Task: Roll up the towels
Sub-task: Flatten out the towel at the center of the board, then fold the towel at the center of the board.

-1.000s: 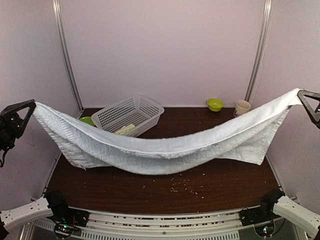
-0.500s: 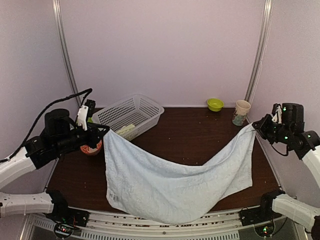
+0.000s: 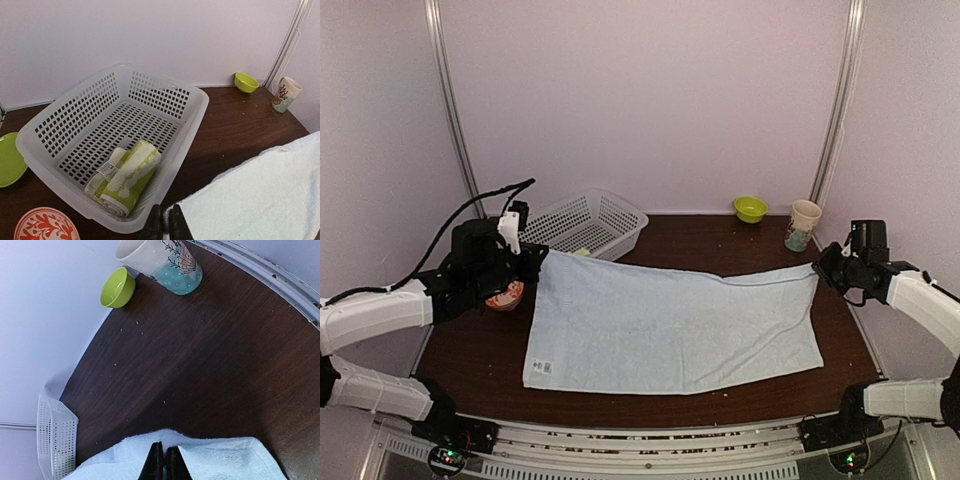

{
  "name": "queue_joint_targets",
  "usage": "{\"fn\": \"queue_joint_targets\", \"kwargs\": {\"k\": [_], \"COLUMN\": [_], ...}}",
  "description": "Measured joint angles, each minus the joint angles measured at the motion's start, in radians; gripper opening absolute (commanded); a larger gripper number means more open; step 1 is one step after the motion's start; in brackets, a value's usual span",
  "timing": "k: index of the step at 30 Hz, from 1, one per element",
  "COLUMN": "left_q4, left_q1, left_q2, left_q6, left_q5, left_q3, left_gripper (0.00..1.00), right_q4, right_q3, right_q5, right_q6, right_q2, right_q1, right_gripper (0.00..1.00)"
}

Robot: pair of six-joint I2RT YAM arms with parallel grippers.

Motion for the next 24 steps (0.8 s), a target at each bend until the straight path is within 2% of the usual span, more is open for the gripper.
{"fn": "queue_joint_targets", "kwargs": {"k": [15,19,24], "left_q4": [0.105,0.093,0.069], "left_q1": [0.022,0.024,0.025], "left_q2": [0.026,-0.010,-0.094], "left_q6": [0.011,0.010,0.006], "left_q5": [-0.038,0.003,0.054], "left_q3": [-0.033,-0.040,-0.071], "left_gripper": [0.00,0.00,0.00], "right_q4": [0.070,0.034,-0.025], "right_q3": [0.174,0.152,0.096], "right_q5": [-0.026,-0.044,-0.055], "right_q6": [-0.002,-0.008,-0.031], "right_q2": [0.189,0.151,0.020], "right_q1": [0.000,0.000,0.000], "right_gripper": [0.00,0.00,0.00]}}
